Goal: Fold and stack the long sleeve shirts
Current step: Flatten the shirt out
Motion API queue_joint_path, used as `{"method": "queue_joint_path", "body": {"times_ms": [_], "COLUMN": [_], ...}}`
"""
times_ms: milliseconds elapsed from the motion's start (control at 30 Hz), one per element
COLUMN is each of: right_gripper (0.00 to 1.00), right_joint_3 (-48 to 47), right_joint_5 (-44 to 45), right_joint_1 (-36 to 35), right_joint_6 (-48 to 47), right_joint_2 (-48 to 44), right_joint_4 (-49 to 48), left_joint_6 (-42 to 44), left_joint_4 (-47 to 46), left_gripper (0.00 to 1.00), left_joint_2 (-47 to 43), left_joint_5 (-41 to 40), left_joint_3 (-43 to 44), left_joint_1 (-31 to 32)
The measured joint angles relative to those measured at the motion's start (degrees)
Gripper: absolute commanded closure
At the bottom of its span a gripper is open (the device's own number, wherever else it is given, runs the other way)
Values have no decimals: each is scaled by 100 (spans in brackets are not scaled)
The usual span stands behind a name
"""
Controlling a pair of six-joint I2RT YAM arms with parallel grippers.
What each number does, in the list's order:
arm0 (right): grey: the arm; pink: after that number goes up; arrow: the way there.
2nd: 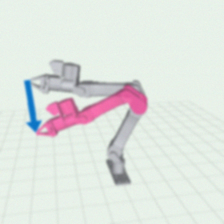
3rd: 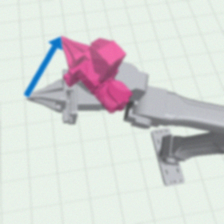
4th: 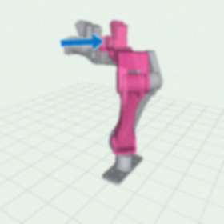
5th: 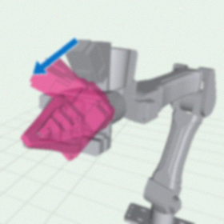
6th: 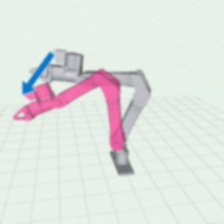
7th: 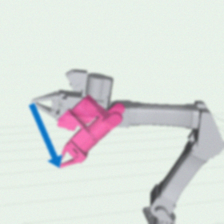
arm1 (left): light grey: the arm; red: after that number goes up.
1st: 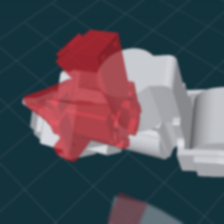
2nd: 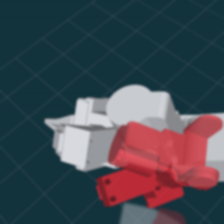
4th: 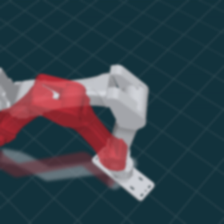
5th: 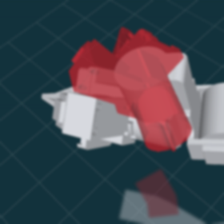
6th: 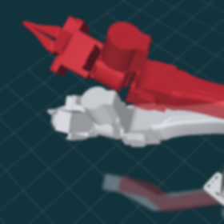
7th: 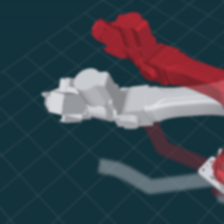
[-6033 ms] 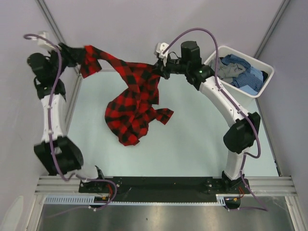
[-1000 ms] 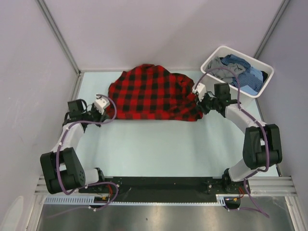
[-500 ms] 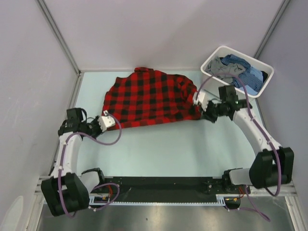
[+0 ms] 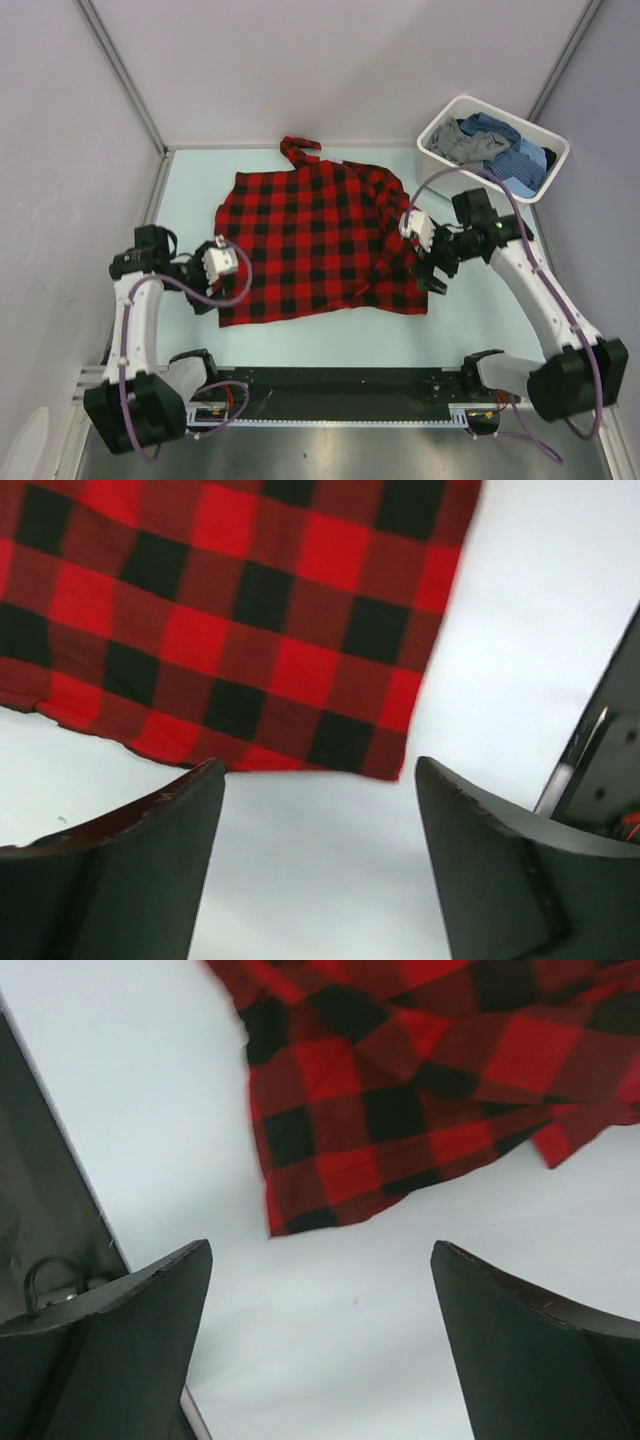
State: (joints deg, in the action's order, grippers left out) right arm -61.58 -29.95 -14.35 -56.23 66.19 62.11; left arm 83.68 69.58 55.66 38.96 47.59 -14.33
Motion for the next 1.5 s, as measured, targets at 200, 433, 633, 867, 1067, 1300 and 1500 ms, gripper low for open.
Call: {"method": "queue_joint_path", "body": {"times_ms": [200, 433, 633, 867, 1067, 1300, 1500], "right_gripper": [18, 22, 31, 100, 100, 79, 1], "right_joint_3": [-1152, -2328, -2706, -2706, -2542, -1860, -2184], "right_joint_5": [20, 564, 833, 815, 435, 212, -46], "right_joint_1": [155, 227, 236, 219, 92, -1635, -2214], "right_joint_6": [1727, 3432, 3980, 4129, 4044, 3482, 2874], "right_joint_2": [2323, 3856, 4424, 4721, 4159, 2343, 3211], "right_joint_4": [-1172, -2170, -2437, -2347, -2223, -2706, -2256], "left_joint_6": [-2031, -3582, -4046, -4275, -4332, -4470, -4483], "left_joint_4": [-1102, -2170, -2691, -2922, -2979, -3016, -3038], "left_gripper": [12, 10, 9, 10, 11, 12, 12], "left_joint_2": [1399, 1303, 975, 935, 938, 1139, 1572], "left_joint_5": [605, 922, 914, 901, 879, 870, 688], "left_joint_3": [903, 942, 933, 933, 935, 973, 1029], "left_joint_1": [7, 9, 17, 17, 17, 17, 17]}}
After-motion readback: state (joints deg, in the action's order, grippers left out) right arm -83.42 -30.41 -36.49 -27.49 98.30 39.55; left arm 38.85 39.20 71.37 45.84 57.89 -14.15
